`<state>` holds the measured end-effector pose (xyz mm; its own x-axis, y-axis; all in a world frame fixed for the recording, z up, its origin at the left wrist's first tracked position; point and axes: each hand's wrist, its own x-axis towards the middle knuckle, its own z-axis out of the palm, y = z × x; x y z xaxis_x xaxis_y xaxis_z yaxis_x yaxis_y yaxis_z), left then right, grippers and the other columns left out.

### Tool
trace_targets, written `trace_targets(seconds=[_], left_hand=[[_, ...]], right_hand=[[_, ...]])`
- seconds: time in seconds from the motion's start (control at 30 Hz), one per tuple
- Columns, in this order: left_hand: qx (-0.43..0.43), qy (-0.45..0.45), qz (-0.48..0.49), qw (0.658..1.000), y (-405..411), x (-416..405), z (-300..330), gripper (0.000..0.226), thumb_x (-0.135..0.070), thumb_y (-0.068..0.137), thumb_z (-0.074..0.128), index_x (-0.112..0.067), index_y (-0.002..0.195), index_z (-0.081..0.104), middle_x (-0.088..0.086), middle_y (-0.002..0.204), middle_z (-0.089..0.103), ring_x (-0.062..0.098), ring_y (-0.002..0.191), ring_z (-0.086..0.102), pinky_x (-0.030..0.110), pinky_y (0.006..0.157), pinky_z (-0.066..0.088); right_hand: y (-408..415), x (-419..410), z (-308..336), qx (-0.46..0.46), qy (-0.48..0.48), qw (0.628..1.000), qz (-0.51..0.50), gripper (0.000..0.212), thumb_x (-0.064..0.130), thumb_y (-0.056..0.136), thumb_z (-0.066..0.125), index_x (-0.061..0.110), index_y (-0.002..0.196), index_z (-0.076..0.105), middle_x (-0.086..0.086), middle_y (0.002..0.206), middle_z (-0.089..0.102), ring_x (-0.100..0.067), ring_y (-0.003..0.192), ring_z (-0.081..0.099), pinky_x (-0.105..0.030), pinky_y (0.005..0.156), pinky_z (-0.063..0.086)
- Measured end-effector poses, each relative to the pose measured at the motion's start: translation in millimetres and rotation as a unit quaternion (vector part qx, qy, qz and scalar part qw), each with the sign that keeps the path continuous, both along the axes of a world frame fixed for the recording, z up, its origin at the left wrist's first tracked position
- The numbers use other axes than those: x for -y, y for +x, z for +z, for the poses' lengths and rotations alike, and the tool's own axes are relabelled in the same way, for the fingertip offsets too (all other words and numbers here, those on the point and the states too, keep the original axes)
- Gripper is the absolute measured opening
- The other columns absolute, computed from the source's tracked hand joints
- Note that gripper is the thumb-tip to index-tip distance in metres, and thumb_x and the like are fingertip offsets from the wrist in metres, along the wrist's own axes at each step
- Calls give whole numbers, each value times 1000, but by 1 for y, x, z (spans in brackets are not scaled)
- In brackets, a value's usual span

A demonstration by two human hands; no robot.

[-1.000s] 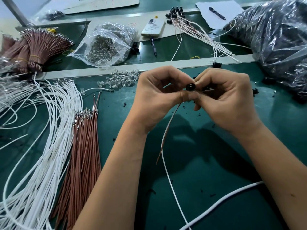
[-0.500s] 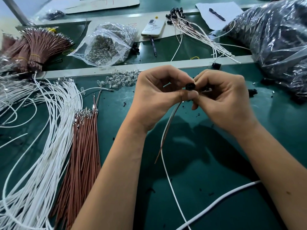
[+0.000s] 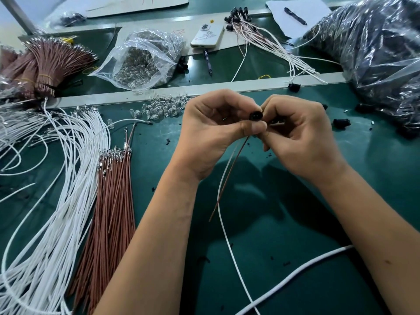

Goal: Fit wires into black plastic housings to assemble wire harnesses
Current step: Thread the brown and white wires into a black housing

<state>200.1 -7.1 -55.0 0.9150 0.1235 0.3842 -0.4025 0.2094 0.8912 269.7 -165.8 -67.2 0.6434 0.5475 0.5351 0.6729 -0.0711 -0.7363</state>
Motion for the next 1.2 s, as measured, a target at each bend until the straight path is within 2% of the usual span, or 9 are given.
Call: trace_targets(seconds=[0.13, 0.23, 0.33, 0.43, 0.53, 0.67, 0.83, 1.0, 1.2], left_hand=[[-8, 1, 3, 1000, 1, 1, -2, 31, 21, 68, 73, -3, 86, 66, 2, 78, 70, 14, 74, 65, 26, 74, 54], [-16, -4, 10, 1000, 2, 0, -2, 28, 20, 69, 75, -3, 83, 66, 2, 78, 71, 15, 75, 64, 27, 76, 54], [-14, -5, 18, 1000, 2, -3, -2, 26, 17, 70, 75, -4, 83, 67, 3, 80, 70, 17, 77, 63, 29, 78, 52], [-7, -15, 6, 1000, 1, -3, -1, 30, 20, 71, 73, -6, 84, 67, 3, 81, 71, 14, 77, 66, 25, 77, 53], [-5, -18, 3, 1000, 1, -3, 0, 33, 16, 69, 77, -12, 85, 69, 5, 83, 68, 18, 80, 63, 30, 79, 52], [-5, -17, -4, 1000, 2, -2, 1, 32, 8, 67, 81, -15, 86, 70, 7, 86, 66, 20, 84, 61, 37, 82, 50], [1, -42, -27, 999, 0, -3, 1, 32, 14, 67, 76, -11, 86, 69, 9, 83, 68, 18, 77, 66, 29, 77, 54], [7, -56, -17, 998, 1, -2, -1, 37, 24, 67, 71, -11, 81, 71, 9, 80, 70, 18, 76, 67, 29, 76, 55], [-3, -67, -1, 998, 4, -1, -6, 38, 23, 65, 71, -13, 77, 73, 8, 79, 72, 18, 73, 68, 28, 74, 56]], right_hand=[[2, 1, -2, 17, -28, 999, -12, 19, 6, 88, 76, 14, 77, 62, 1, 73, 60, -16, 67, 56, -29, 63, 43], [1, 2, -2, -4, -14, 1000, -11, 16, 15, 91, 77, 10, 81, 66, -3, 74, 62, -18, 67, 56, -39, 59, 47], [-2, 0, -1, -21, 19, 1000, 11, 16, 24, 94, 76, 12, 86, 70, -9, 79, 62, -27, 69, 57, -49, 56, 46], [-1, -2, -2, -39, 52, 998, 16, 24, 29, 94, 76, 6, 90, 73, -16, 84, 63, -37, 72, 58, -55, 55, 45], [-1, -1, -2, -38, 60, 997, 13, 22, 34, 93, 77, 12, 91, 74, -17, 84, 63, -38, 71, 56, -54, 53, 42], [-2, -2, -1, -32, 64, 997, 21, 6, 24, 92, 79, 21, 91, 73, -14, 83, 63, -34, 70, 56, -52, 51, 41], [-2, 0, -1, -16, 54, 998, 13, 16, 17, 92, 78, 3, 88, 73, -13, 82, 63, -28, 71, 57, -48, 51, 43], [-1, 0, -1, 29, 33, 999, 1, 16, 16, 94, 78, 2, 87, 73, -12, 81, 65, -30, 72, 62, -48, 59, 48], [-1, -2, -4, 49, 8, 999, -14, 21, 19, 96, 75, 0, 87, 74, -11, 79, 65, -30, 68, 59, -45, 59, 46]])
